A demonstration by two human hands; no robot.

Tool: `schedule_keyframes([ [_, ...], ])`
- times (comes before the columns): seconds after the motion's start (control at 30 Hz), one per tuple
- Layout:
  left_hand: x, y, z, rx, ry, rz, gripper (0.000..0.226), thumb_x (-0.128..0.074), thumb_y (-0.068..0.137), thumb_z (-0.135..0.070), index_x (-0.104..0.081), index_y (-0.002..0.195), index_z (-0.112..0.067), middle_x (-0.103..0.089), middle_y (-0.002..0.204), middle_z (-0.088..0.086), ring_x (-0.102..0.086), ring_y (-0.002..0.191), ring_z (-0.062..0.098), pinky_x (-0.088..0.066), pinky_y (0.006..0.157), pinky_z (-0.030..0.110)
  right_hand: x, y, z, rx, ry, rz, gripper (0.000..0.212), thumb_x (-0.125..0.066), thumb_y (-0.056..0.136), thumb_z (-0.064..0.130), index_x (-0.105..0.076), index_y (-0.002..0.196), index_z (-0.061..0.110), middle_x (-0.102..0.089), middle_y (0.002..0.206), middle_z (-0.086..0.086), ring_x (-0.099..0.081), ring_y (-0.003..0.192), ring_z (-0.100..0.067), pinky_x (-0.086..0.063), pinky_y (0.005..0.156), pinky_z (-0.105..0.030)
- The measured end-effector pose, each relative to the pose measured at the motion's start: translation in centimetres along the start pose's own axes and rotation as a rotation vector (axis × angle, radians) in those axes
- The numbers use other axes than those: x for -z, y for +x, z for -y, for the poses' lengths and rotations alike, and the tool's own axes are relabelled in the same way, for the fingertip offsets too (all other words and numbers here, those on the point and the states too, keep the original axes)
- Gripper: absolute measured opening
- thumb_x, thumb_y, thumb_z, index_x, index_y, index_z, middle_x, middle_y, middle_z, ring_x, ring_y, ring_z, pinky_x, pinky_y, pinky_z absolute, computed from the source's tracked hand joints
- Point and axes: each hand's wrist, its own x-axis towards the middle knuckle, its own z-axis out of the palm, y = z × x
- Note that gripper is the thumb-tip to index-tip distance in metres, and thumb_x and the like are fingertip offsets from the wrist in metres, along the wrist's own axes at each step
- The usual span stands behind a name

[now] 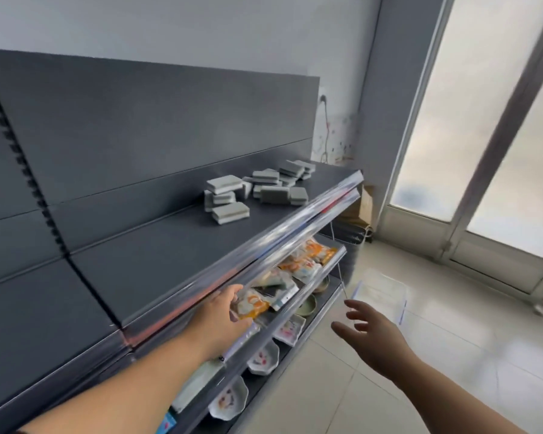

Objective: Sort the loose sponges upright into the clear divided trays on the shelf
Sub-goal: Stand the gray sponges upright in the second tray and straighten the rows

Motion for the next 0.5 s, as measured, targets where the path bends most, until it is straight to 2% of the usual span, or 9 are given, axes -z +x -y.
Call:
schedule_keyframes([
  [0.13, 0.3, 4.9, -1.1, -0.029, -0.027, -0.015, 0.067, -0.066, 0.085, -0.031, -0.032, 0.143, -0.029, -0.045, 0.139, -0.002, -0.046, 0.124, 0.016, -0.04, 0.095, 0.026, 1.6, 4.3, 0.3, 0.013, 0.041, -0.081, 0.06, -0.07, 0.079, 0.047, -0.049, 0.133, 0.032, -0.062, 0.121, 0.005, -0.06, 0.106, -0.014, -0.049, 0.091, -0.033],
  [0.33, 3.0, 15.1, 0.6, -0.037, -0.042, -0.135, 0.066, -0.066, 0.086, -0.031, -0.033, 0.143, -0.027, -0.044, 0.139, 0.0, -0.045, 0.124, 0.017, -0.037, 0.093, 0.026, 0.8, 14.3, 4.1, 0.08, 0.056, -0.069, 0.06, -0.07, 0.079, 0.048, -0.048, 0.133, 0.034, -0.06, 0.118, 0.009, -0.058, 0.107, -0.012, -0.051, 0.086, -0.031],
  [0.5, 6.6, 23.9, 3.3, 0.015, -0.04, -0.245, 0.06, -0.064, 0.087, -0.029, -0.035, 0.141, -0.026, -0.041, 0.141, 0.0, -0.043, 0.127, 0.018, -0.04, 0.098, 0.032, -2.0, 23.9, 7.8, 0.104, 0.044, -0.033, 0.059, -0.07, 0.078, 0.05, -0.05, 0.131, 0.035, -0.062, 0.114, 0.011, -0.059, 0.105, -0.009, -0.049, 0.085, -0.028],
])
